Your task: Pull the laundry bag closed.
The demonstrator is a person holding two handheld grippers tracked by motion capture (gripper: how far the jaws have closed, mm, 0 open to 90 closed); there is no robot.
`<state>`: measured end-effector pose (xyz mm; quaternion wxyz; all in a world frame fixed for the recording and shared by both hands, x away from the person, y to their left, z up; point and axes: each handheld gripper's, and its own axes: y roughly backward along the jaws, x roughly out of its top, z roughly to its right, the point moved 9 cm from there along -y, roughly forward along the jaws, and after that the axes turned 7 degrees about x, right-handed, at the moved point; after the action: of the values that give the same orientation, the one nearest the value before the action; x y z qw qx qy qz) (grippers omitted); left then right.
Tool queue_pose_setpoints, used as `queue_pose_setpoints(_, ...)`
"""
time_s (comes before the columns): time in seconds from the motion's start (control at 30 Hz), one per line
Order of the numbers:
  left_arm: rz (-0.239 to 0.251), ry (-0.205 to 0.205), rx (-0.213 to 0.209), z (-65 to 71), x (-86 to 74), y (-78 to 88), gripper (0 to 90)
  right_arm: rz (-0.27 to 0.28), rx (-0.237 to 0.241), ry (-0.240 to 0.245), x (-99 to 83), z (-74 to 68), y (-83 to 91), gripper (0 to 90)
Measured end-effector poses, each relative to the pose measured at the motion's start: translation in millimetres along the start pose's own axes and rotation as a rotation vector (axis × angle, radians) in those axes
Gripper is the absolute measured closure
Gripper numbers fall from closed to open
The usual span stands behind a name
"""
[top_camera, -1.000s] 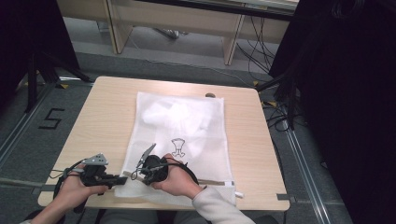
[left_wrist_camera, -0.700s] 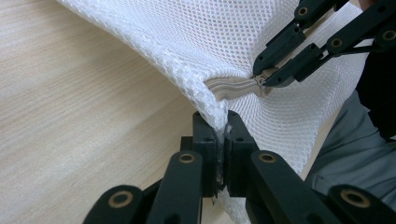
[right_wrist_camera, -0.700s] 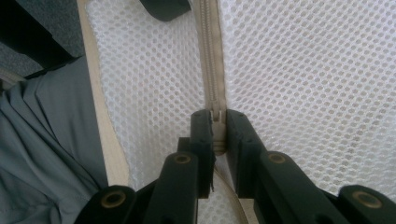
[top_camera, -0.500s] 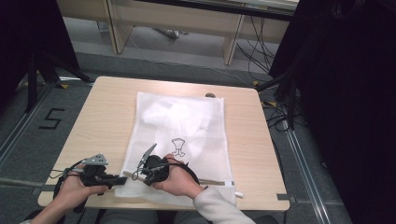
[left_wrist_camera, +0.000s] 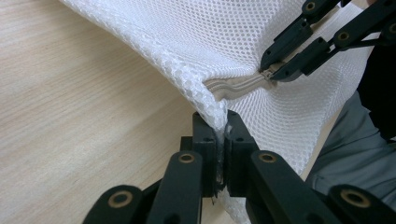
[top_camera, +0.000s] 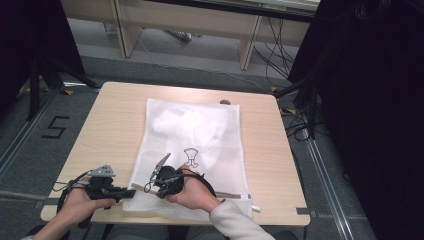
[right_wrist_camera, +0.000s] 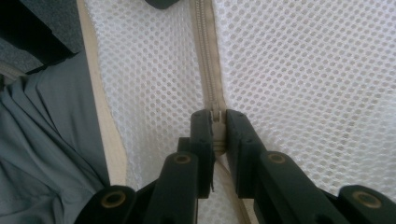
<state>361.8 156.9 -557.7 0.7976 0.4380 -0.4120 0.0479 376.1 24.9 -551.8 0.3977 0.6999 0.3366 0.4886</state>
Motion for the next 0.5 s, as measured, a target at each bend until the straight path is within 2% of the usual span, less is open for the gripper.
queue_pose_setpoints(0.33, 0.002, 0.0, 0.003, -0.4, 0.0, -0.1, 85.1, -0.005, -0.003, 0.0, -2.9, 1.0, 1.7, 82.2)
queue_pose_setpoints(0.5, -0.018, -0.001, -0.003, -2.0, -1.4, 1.0, 85.1, -0.012, -0.004, -0.007, -5.7, 2.3, 3.4, 82.2)
